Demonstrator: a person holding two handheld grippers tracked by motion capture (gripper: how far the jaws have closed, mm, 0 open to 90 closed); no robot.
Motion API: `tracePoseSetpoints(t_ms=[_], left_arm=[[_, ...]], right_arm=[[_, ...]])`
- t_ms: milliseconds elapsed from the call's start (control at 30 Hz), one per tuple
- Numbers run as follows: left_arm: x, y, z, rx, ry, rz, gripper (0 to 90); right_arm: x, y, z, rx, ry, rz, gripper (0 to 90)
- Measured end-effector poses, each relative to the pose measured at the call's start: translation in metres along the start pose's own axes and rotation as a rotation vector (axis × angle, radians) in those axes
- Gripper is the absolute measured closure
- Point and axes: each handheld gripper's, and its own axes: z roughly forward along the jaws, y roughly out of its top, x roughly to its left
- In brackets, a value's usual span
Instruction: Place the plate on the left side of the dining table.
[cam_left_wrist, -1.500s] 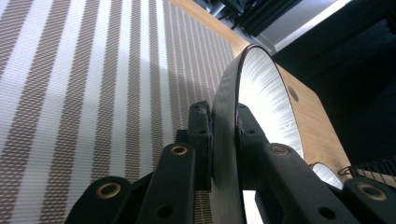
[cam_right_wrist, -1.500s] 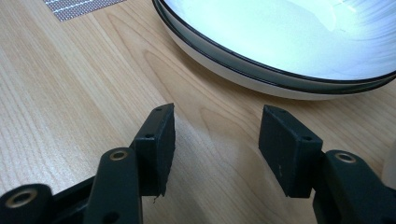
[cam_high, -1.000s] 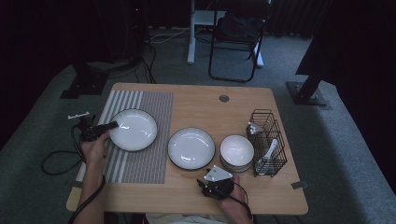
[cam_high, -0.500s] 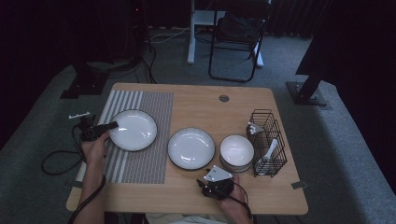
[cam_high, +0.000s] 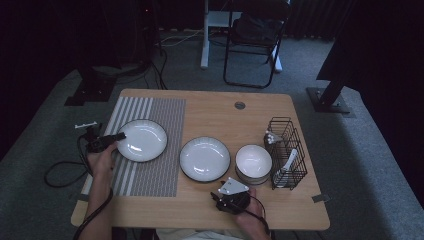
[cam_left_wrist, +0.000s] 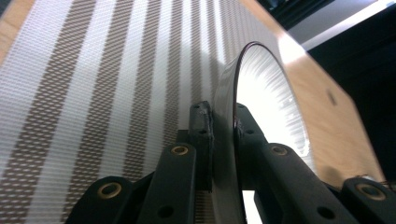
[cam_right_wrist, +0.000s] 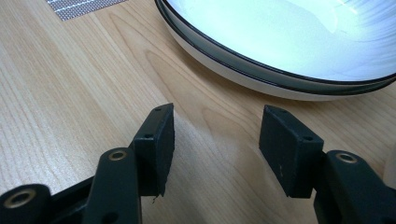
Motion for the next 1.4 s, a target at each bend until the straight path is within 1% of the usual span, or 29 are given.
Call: tracePoseSetpoints(t_ms=[67,100,200,233,267,300,367,400,433,467,500,567,667,700,767,800,833,867,900,933,1000,1100,1133,1167,1200,1233,1267,1333,1400], left_arm=[[-0.002,0.000,0.001,0.002,0.026,0.028,83.3],[-0.002,0.000,0.001,0.002,0.026,0.028,82.8],[-0.010,0.000,0.003,0.023,0.119,0.118,80.2],[-0.016,-0.001,0.005,0.035,0.179,0.181,77.6],[-0.016,-0.001,0.005,0.035,0.179,0.181,76.6],[-0.021,-0.002,0.006,0.044,0.227,0.227,75.8],[-0.025,-0.003,0.008,0.051,0.299,0.275,75.3],[-0.025,-0.003,0.008,0.051,0.299,0.275,75.3],[-0.025,-0.003,0.008,0.063,0.323,0.294,75.2],[-0.022,-0.003,0.009,0.070,0.325,0.303,75.2],[-0.022,-0.004,0.009,0.064,0.315,0.299,75.1],[-0.021,-0.004,0.008,0.061,0.314,0.306,74.4],[-0.025,-0.003,0.006,0.043,0.330,0.341,71.9],[-0.025,-0.003,0.006,0.043,0.330,0.341,71.5],[-0.029,-0.002,0.003,0.017,0.344,0.360,70.7],[-0.029,-0.002,0.003,0.017,0.344,0.360,70.0],[-0.033,-0.002,0.002,0.009,0.367,0.386,69.6],[-0.033,-0.002,0.002,0.009,0.367,0.386,68.7],[-0.035,-0.002,0.002,0.006,0.381,0.404,67.6],[-0.039,-0.002,0.001,0.003,0.403,0.435,67.5],[-0.042,-0.002,0.001,-0.003,0.411,0.452,66.8],[-0.048,-0.002,0.000,-0.013,0.421,0.480,65.7],[-0.048,-0.002,0.000,-0.013,0.421,0.480,65.5],[-0.054,-0.003,0.000,-0.016,0.429,0.512,65.1],[-0.057,-0.004,0.001,-0.018,0.431,0.526,64.8],[-0.057,-0.004,0.001,-0.018,0.431,0.526,64.6],[-0.062,-0.006,0.001,-0.019,0.428,0.545,64.3],[-0.067,-0.007,0.001,-0.027,0.424,0.559,64.1],[-0.069,-0.007,0.001,-0.032,0.419,0.563,64.0]], right_arm=[[0.000,0.000,0.000,0.000,0.001,0.000,45.0],[0.000,0.000,0.000,0.000,0.001,0.000,45.0],[0.000,0.000,0.000,0.000,0.001,0.000,45.0],[0.000,0.000,0.000,0.000,0.001,0.000,44.9],[0.000,0.000,0.000,0.000,0.001,0.000,44.9],[0.000,0.000,0.000,0.000,0.001,0.000,44.9],[0.000,0.000,0.000,0.000,0.001,-0.001,44.9],[0.000,0.000,0.000,0.000,0.001,-0.001,44.9],[0.000,0.000,0.000,0.000,0.001,0.000,44.8],[0.000,0.000,0.000,0.000,0.001,0.001,44.8],[0.000,0.000,0.000,0.001,0.003,0.002,44.8],[0.000,0.000,0.000,0.001,0.003,0.003,44.8],[0.000,0.000,0.000,-0.001,0.005,0.004,44.7],[0.000,0.000,0.000,0.000,0.005,0.004,44.7],[-0.001,0.000,0.000,0.000,0.006,0.005,44.7],[-0.001,0.000,0.000,-0.001,0.008,0.007,44.7],[-0.001,0.000,0.000,0.000,0.009,0.008,44.5],[-0.001,0.000,0.000,0.001,0.011,0.011,44.3],[-0.002,0.000,0.001,0.003,0.013,0.015,44.2],[-0.002,0.000,0.001,0.004,0.017,0.019,44.0],[-0.003,0.000,0.001,0.005,0.020,0.027,43.9],[-0.003,0.000,0.001,0.004,0.024,0.027,43.9],[-0.003,0.000,0.001,0.005,0.025,0.026,43.9],[-0.003,0.000,0.001,0.005,0.025,0.026,43.9],[-0.003,0.000,0.001,0.005,0.027,0.026,43.9],[-0.003,0.001,0.001,0.006,0.032,0.030,43.8],[-0.002,0.001,0.001,0.007,0.036,0.031,43.8],[-0.002,0.001,0.001,0.007,0.038,0.028,43.8],[-0.001,0.001,0.001,0.006,0.042,0.028,43.8]])
